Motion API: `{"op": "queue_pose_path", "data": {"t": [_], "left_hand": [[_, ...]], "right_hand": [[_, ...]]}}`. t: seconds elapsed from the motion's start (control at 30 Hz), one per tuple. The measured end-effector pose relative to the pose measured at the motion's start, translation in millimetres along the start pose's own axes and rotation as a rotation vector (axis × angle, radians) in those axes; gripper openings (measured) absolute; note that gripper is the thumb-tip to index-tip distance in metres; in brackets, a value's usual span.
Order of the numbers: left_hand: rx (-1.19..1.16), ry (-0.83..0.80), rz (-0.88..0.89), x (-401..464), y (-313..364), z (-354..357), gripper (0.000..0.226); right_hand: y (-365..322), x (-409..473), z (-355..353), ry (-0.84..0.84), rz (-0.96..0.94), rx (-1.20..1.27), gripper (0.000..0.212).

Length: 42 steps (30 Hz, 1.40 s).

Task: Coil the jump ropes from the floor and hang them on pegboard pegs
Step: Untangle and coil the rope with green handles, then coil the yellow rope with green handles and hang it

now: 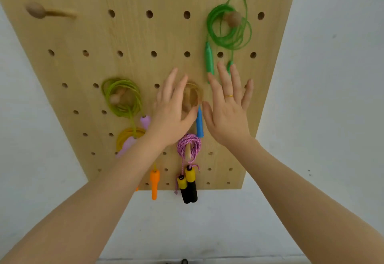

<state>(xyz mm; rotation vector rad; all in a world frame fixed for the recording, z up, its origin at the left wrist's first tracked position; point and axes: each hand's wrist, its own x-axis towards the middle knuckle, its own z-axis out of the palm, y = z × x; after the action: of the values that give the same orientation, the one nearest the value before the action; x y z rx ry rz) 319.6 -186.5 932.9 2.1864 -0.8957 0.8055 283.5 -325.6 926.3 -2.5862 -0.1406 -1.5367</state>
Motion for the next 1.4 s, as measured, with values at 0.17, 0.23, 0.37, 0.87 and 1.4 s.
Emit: {"op": "queue_pose_path", "data": {"t": [0.17, 0.23, 0.37, 0.87, 1.4], "left_hand": [[-0.062, -0.042, -0.034, -73, -35, -21, 0.056], [-0.131, -0.051, -0.065, -102, -55, -23, 0.043], [-0.196, -0.183, -0.282, -193, -103, -6, 0.020], [-0.052, -0.704, -1.303, -571, -268, 175, 0.023], [-0.020, -0.794, -1.384, -876, -356, 449, 0.036]], "right_hand": [[-59, -57, 11, -0.103, -0.120, 0.111, 0.031], [-78, -80, 18, -0.218, -0.107, 0.246, 0.028], [-107, -147, 46, -0.570, 0.059, 0.418, 0.032], [-127, -547, 266, -1.892, 0.108, 0.164, 0.032], [-54, -939, 492, -1.589, 0.517, 0.043, 0.053]]}}
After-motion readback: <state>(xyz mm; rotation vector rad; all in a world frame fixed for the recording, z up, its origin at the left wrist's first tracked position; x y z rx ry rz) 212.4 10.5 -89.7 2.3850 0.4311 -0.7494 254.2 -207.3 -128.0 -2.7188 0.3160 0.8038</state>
